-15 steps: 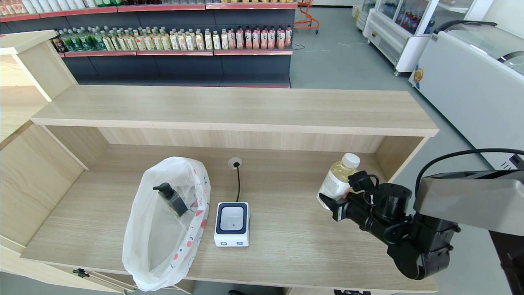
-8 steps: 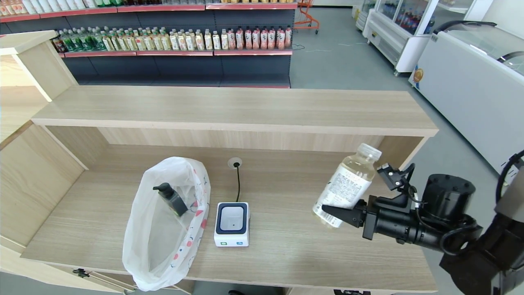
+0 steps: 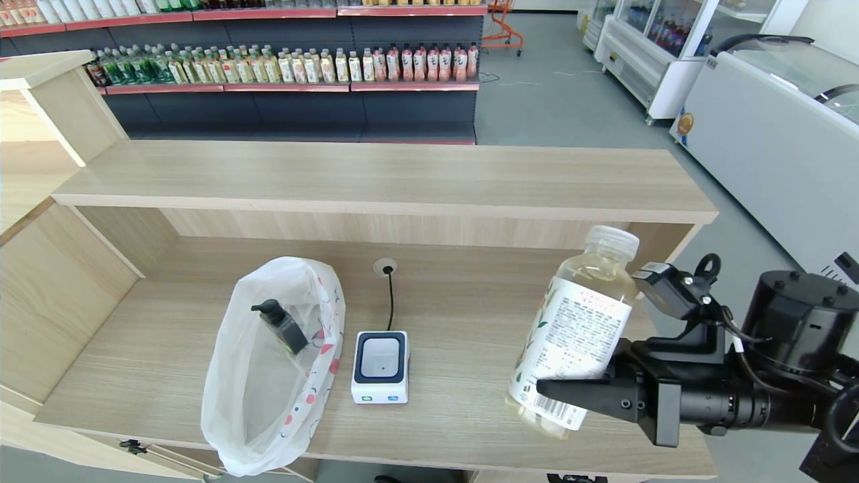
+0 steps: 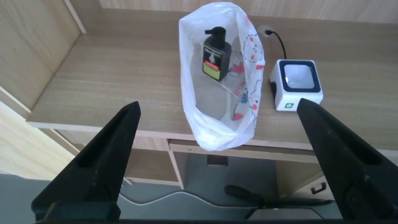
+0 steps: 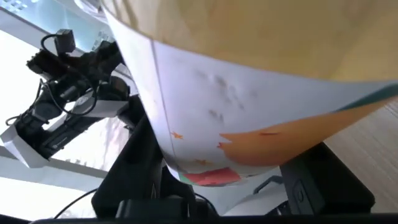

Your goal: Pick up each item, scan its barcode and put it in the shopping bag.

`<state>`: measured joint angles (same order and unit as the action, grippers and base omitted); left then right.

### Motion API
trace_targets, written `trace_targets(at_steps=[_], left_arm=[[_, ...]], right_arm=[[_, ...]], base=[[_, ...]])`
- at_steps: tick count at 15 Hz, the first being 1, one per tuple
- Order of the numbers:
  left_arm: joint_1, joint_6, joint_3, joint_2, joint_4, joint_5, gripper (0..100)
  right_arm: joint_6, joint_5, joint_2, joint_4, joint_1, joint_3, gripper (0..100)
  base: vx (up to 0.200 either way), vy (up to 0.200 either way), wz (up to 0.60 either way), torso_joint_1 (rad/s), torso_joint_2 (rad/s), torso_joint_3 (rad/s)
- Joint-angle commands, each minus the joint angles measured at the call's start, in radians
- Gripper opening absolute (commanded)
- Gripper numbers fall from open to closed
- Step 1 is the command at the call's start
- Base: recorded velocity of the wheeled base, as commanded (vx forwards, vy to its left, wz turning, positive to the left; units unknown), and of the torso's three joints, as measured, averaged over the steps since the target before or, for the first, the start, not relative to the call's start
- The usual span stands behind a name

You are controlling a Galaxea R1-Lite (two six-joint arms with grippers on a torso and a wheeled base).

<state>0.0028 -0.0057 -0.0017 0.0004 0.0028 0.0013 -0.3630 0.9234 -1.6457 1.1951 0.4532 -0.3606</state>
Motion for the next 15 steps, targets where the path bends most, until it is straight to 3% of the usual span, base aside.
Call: trace_targets(at_steps=[1, 15], left_arm=[[0.0, 0.0, 0.0, 0.0, 0.0, 0.0, 100], [0.0, 0.0, 0.0, 0.0, 0.0, 0.0, 100]], right_arm=[[-0.03, 0.041, 0.066, -0.002, 0.039, 0.0, 0], [-0.096, 0.06, 0.089, -0.003, 0.142, 0.015, 0]], base=[[0.0, 0.0, 0.0, 0.0, 0.0, 0.0], [0.0, 0.0, 0.0, 0.0, 0.0, 0.0]])
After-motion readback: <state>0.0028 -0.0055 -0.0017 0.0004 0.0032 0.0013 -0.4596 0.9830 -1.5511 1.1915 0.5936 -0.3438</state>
